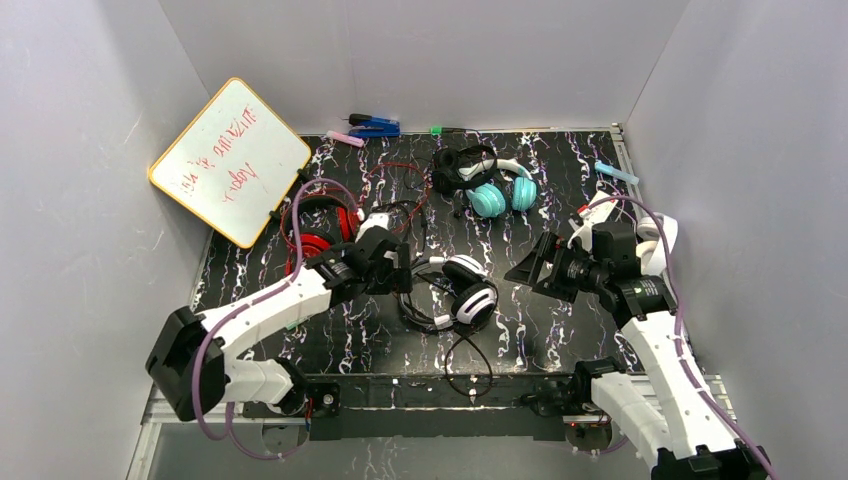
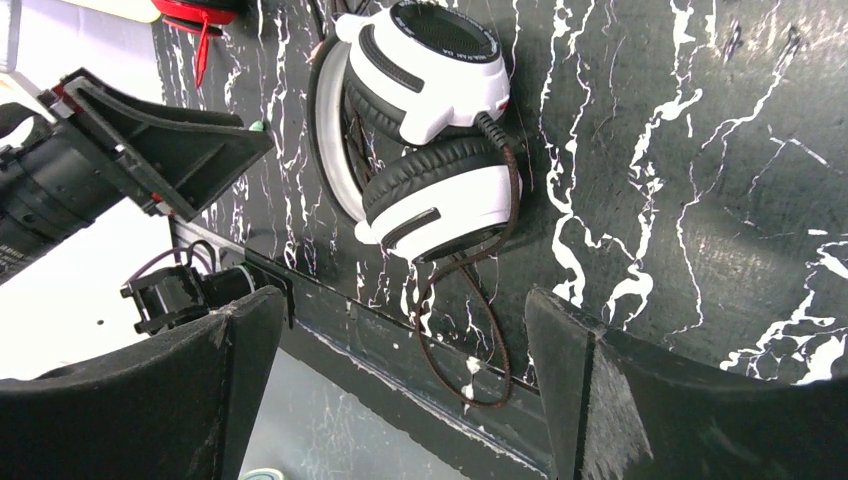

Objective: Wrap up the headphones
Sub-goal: Place the headphones at the center of the board, then pick up the headphones from the center of the board.

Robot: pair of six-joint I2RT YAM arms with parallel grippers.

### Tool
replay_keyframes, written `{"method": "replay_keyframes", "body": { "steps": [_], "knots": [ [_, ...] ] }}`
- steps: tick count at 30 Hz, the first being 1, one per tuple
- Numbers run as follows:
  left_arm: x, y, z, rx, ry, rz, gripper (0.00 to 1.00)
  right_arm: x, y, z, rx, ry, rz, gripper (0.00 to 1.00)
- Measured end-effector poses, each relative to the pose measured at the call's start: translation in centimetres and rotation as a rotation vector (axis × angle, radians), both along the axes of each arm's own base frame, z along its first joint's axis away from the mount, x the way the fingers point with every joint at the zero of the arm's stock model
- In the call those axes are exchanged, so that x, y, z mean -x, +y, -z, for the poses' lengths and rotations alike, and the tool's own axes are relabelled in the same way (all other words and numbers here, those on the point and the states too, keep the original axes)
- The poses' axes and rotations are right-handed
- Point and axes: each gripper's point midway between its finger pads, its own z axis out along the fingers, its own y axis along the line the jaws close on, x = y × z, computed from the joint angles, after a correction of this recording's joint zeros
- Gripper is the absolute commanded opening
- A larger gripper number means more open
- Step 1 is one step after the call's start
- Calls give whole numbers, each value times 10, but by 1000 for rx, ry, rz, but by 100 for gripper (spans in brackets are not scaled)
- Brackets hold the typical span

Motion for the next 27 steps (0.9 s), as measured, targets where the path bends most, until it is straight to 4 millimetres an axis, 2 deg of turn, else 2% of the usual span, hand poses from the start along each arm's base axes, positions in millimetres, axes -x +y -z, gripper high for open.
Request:
{"method": "replay_keyframes", "body": {
  "steps": [8,11,13,16,19,23,27],
  "knots": [
    [-4,-5,33,-85,54,59,75,3,14,15,39,31,-24,99],
    [-7,-7,40,-96,60,64,73,4,27,25,67,53,-57,86],
    [-8,-8,45,-103,63,67,71,5,38,32,96,60,-86,84],
    [-10,-10,51,-112,71,68,70,6,53,51,169,85,-124,86],
    [-11,-11,57,-120,79,67,69,4,63,62,226,94,-137,94],
    [-12,-12,59,-120,77,66,69,-4,69,71,281,89,-132,94],
    [-13,-12,59,-120,72,69,68,-9,65,77,318,86,-110,92]
  ]
}}
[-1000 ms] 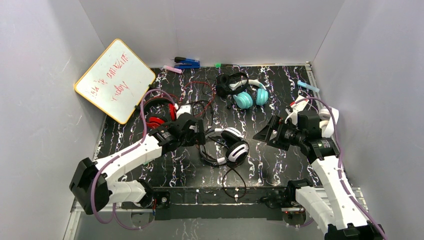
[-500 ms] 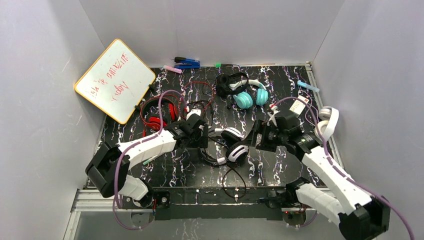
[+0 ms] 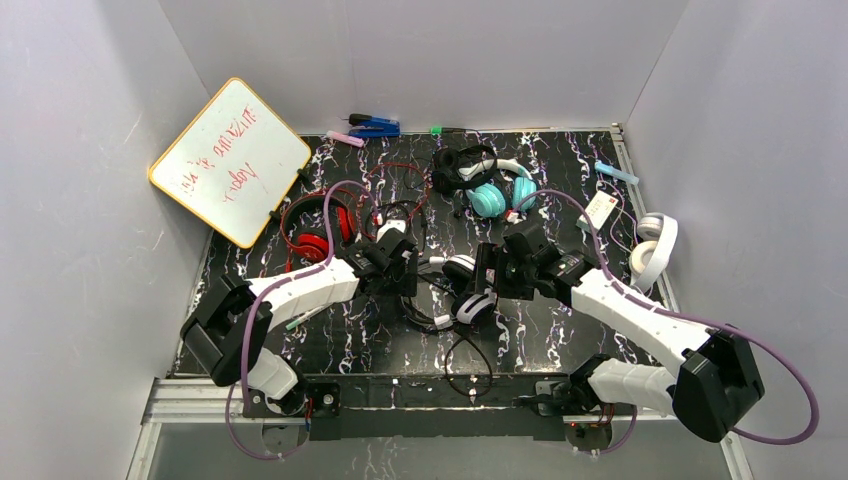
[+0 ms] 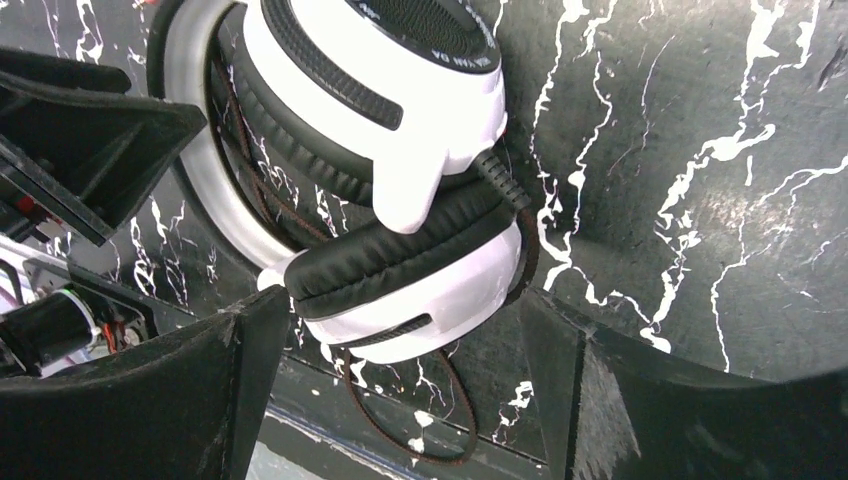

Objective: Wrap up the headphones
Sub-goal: Pick up the headphones from the center of the board.

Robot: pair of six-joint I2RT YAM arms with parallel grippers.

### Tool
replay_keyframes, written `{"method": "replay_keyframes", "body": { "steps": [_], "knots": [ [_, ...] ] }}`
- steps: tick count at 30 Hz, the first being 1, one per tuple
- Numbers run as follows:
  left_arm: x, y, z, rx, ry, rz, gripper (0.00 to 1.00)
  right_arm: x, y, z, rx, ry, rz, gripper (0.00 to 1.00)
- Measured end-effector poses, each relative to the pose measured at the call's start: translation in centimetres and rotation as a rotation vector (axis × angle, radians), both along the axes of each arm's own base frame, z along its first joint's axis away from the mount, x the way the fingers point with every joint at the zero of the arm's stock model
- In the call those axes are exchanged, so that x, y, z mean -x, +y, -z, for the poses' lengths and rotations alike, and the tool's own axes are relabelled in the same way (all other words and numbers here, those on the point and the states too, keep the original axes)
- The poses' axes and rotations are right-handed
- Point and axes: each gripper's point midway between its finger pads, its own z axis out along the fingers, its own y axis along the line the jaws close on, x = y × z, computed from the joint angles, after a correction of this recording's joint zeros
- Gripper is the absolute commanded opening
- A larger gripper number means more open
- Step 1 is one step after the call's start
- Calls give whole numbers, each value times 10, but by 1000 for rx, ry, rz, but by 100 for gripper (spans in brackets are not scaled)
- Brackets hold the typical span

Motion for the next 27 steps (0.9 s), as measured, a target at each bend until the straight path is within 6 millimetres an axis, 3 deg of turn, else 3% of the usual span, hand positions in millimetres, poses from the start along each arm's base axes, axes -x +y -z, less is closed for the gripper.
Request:
{"method": "replay_keyframes", "body": {
  "steps": [10,15,27],
  "knots": [
    [-1,3,0,-24,-9,25,67,-8,-5,5,-5,-22,17,78],
    [-1,4,0,-32,-13,33,67,-13,-11,9,-77,28,27,63],
    [-5,1,3,-48,-12,48,65,-17,-22,10,-187,63,20,63]
  ]
}}
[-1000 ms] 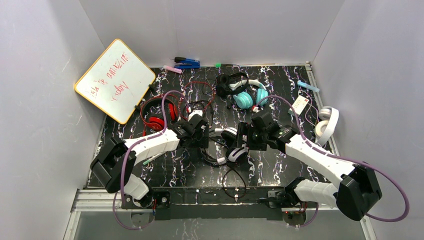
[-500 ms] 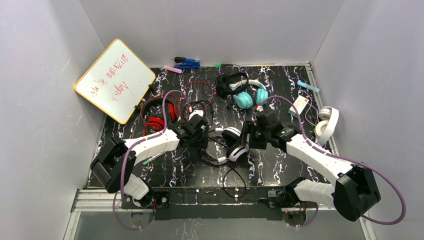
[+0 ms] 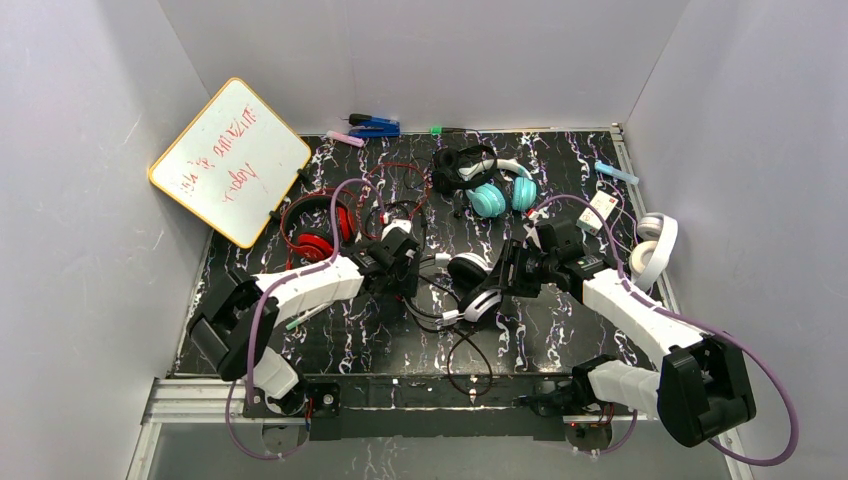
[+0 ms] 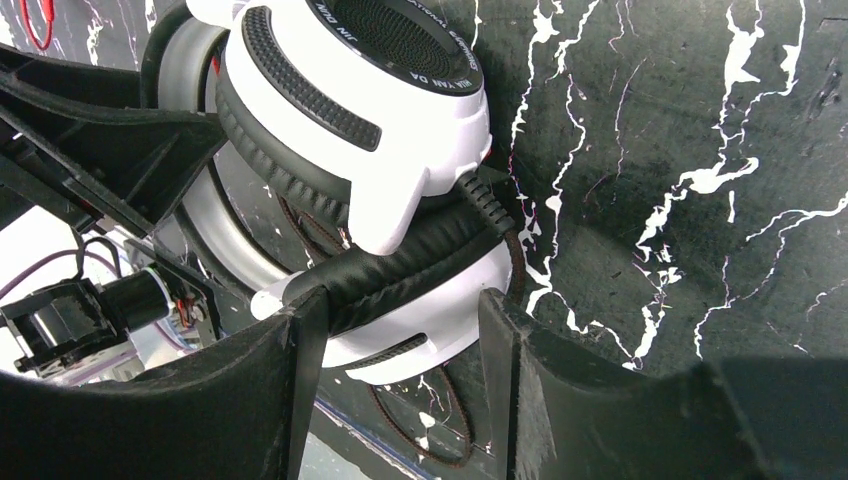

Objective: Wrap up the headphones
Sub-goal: Pick up the headphones from the center of the board.

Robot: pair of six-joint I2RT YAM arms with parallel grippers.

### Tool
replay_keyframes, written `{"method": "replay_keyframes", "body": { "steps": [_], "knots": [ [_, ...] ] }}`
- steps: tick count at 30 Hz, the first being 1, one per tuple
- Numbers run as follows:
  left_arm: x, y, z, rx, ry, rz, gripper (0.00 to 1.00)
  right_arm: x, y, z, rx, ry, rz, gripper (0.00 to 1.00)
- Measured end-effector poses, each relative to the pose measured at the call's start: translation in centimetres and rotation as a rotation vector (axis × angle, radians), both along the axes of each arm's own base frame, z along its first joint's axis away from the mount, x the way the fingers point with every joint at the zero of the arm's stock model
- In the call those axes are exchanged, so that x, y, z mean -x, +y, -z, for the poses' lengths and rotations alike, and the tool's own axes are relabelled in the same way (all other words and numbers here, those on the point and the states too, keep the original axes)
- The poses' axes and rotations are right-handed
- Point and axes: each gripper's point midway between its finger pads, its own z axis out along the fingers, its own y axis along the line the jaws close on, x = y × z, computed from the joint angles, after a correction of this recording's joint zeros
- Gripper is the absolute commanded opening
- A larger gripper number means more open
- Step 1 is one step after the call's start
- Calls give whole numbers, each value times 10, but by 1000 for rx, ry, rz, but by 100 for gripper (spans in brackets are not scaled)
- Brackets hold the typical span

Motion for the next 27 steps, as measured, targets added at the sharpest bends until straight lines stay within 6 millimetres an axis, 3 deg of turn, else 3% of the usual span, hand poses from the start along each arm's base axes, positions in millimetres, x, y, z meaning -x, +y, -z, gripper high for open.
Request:
{"method": "replay_keyframes", "body": {
  "steps": [5,8,10,13,22,27],
  "knots": [
    [-3,-3,2,-9,10,-3,56,0,0,0,-2,-4,-10,64],
    [-4,-7,6,-3,25,-10,38,1,0,0,-3,-5,-14,64],
    [-3,-11,8,9,41,-11,21,1,0,-1,-5,-4,-16,64],
    [-4,-22,7,40,55,-4,0,1,1,-1,-8,-3,-19,69],
    [2,-8,3,-15,76,-13,0,10,-6,-10,13,-33,-42,95],
    [4,1,-25,-12,39,-27,0,0,-11,-59,0,-213,-42,99]
  ]
}}
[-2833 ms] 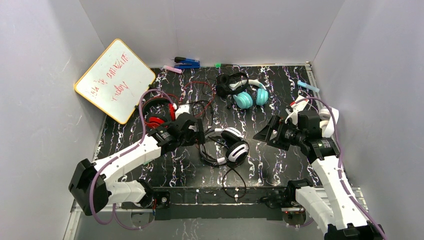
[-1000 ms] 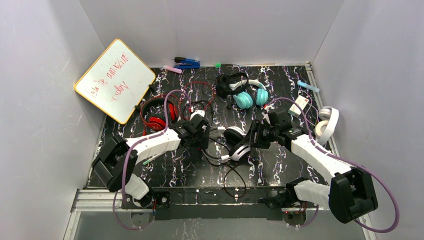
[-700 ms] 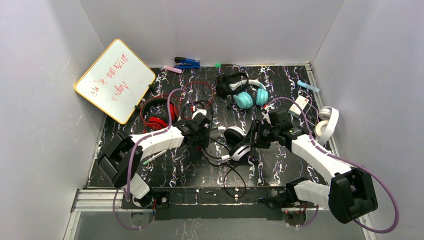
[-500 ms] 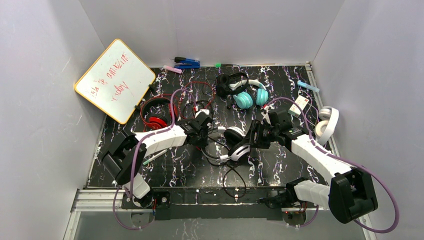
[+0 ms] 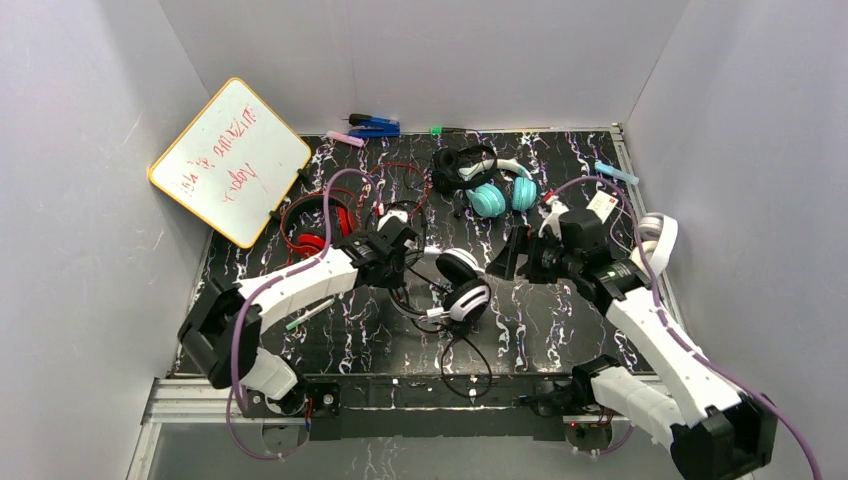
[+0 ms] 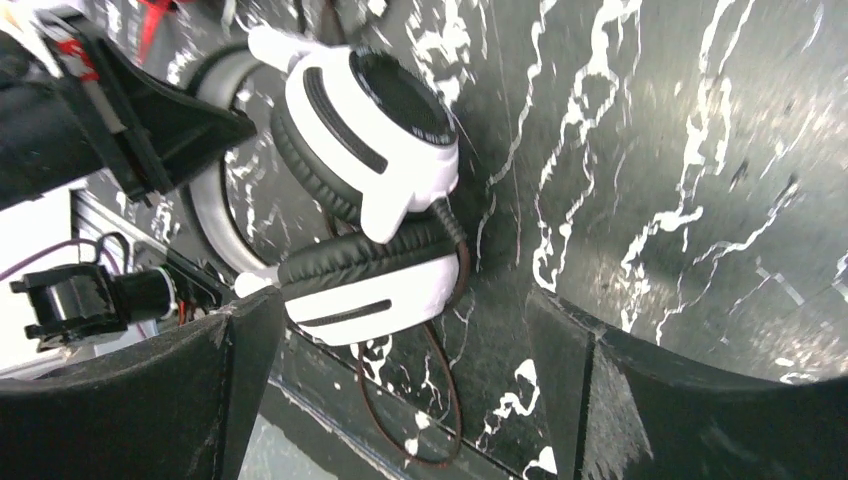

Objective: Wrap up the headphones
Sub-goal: Pick up the headphones from the center of the board.

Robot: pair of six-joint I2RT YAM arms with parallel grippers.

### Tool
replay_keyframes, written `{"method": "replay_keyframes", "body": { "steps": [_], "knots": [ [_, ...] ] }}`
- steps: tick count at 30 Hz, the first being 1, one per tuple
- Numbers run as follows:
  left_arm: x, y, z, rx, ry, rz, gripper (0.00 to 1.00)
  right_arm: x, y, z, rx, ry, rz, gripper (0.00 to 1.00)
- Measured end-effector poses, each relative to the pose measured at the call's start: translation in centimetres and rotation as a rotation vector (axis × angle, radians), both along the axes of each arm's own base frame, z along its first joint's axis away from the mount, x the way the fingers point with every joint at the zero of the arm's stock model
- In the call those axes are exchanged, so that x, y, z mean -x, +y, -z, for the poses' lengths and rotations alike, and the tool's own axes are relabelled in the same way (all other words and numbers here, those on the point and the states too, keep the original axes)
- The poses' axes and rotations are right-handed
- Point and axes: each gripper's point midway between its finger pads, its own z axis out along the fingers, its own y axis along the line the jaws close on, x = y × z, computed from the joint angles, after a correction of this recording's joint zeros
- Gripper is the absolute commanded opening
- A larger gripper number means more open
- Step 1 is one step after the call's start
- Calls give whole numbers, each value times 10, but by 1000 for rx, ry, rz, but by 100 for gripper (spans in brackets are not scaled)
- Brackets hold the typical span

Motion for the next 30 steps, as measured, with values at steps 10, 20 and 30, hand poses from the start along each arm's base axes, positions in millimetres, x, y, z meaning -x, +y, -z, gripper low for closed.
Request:
{"method": "replay_keyframes", "body": {
  "steps": [10,20,30],
  "knots": [
    [4,17,-70,90,-129,-68,0,4,-21,-75,-48,-312,69,99],
    [4,37,-149,185,-247,-165,0,17,-36,-70,-58,-369,126,99],
    [5,21,-252,438,-347,-186,0,28,-4,-66,-183,-359,-45,99]
  ]
}}
